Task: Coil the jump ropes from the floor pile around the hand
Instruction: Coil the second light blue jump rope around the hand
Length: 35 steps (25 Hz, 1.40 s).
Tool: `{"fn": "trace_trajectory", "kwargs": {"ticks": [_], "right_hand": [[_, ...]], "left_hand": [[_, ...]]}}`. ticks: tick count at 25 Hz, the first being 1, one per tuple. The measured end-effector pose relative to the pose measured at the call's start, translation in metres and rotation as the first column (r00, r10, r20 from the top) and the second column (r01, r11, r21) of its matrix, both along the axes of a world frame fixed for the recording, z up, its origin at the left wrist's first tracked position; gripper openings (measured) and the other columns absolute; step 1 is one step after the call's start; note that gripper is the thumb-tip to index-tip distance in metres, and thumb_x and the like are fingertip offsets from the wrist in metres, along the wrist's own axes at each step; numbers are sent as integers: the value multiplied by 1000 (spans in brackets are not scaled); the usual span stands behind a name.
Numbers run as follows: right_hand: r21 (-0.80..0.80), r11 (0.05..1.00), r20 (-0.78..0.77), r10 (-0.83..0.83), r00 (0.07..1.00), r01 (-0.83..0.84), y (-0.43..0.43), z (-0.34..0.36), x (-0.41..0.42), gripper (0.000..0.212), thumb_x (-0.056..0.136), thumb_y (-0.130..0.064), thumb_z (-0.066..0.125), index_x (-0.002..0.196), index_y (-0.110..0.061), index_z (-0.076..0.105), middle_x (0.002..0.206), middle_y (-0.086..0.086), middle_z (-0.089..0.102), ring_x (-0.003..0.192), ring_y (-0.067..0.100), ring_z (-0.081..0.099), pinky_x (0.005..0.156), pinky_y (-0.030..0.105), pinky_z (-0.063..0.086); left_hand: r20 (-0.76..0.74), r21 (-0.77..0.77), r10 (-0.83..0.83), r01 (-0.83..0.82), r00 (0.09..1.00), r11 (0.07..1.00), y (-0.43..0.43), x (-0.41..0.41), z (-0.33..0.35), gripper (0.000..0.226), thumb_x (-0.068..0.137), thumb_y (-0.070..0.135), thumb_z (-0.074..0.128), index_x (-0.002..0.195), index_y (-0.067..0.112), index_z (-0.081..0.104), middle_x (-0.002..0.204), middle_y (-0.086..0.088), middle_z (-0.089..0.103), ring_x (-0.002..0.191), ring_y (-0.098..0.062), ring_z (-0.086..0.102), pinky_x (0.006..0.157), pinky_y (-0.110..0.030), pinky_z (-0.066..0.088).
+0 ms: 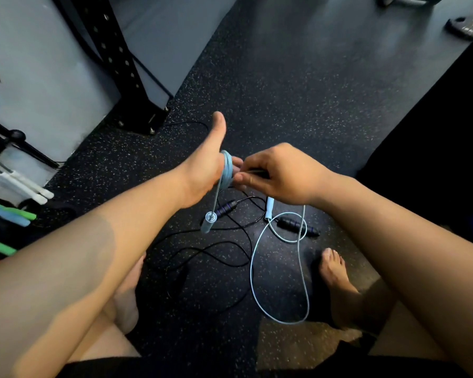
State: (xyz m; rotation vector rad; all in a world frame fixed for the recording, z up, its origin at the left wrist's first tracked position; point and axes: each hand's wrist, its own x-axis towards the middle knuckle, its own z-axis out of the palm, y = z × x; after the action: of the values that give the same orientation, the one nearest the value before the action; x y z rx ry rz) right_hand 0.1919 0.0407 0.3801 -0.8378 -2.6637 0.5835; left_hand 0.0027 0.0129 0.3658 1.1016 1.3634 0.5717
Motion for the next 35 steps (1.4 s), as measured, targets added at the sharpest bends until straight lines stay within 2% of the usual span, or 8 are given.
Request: {"fn": "trace_trajectory", "kwargs": {"ticks": [3,8,12,18,21,28,32,35], "right_hand": [[-64,997,-111,-41,993,34,9,3,9,27,86,-46,74,81,-19,71,70,-5,68,61,13,61,57,31,48],[-311,949,-216,-125,968,53,18,-14,18,23,87,-35,75,86,-13,72,73,7,69,64,22,61,63,41,50],[-415,900,-230,-248,941,135,17,-31,16,25,101,-35,56,87,-16,64,67,9,60,61,16,52,61,48,49],[-564,809,-151,-298,942,166,2,-44,0,23,107,-27,43,92,-22,59,60,6,58,51,23,53,52,37,46],[-526,833,42,-180,983,174,-2,-39,-2,25,106,-29,45,98,-12,62,55,-1,62,46,16,56,52,29,47],[-448,884,211,-39,977,132,-2,-19,0,30,103,-35,47,85,-22,66,50,-7,63,48,8,61,62,29,51],[-195,980,104,-8,995,28,0,-14,-1,29,102,-36,53,87,-18,70,54,-11,51,53,1,51,54,18,36],[-52,998,42,37,998,-35,0,-12,0,32,98,-41,58,82,-17,72,53,-15,45,49,-1,46,51,12,29]], "left_hand": [[-38,-116,-255,249,966,961,-5,6,8,122,75,91,-15,85,-1,63,84,-23,67,92,-35,68,109,-45,35],[177,-188,-260,292,949,938,-8,5,16,112,71,96,-10,79,7,59,53,-4,43,58,-27,53,91,-42,38],[462,-185,5,91,887,979,-6,-1,26,108,68,100,-3,74,10,55,47,2,30,49,-23,42,86,-35,47],[825,-218,337,-296,453,930,-6,-7,26,104,70,102,24,97,6,53,70,-2,44,61,-23,55,85,-32,48],[835,-191,395,-472,382,861,-2,-12,22,103,75,98,29,108,2,50,79,-7,50,67,-24,58,85,-39,52],[720,-134,524,-649,456,749,6,-14,19,103,85,88,35,137,-1,47,103,-12,51,76,-22,59,93,-52,59],[242,12,528,-546,814,837,3,-2,10,76,95,77,36,138,16,48,103,-9,55,75,-20,63,92,-44,58],[-43,-40,284,-285,958,958,-4,9,-9,91,89,84,36,131,7,60,92,-10,68,78,-20,68,88,-39,50]]}}
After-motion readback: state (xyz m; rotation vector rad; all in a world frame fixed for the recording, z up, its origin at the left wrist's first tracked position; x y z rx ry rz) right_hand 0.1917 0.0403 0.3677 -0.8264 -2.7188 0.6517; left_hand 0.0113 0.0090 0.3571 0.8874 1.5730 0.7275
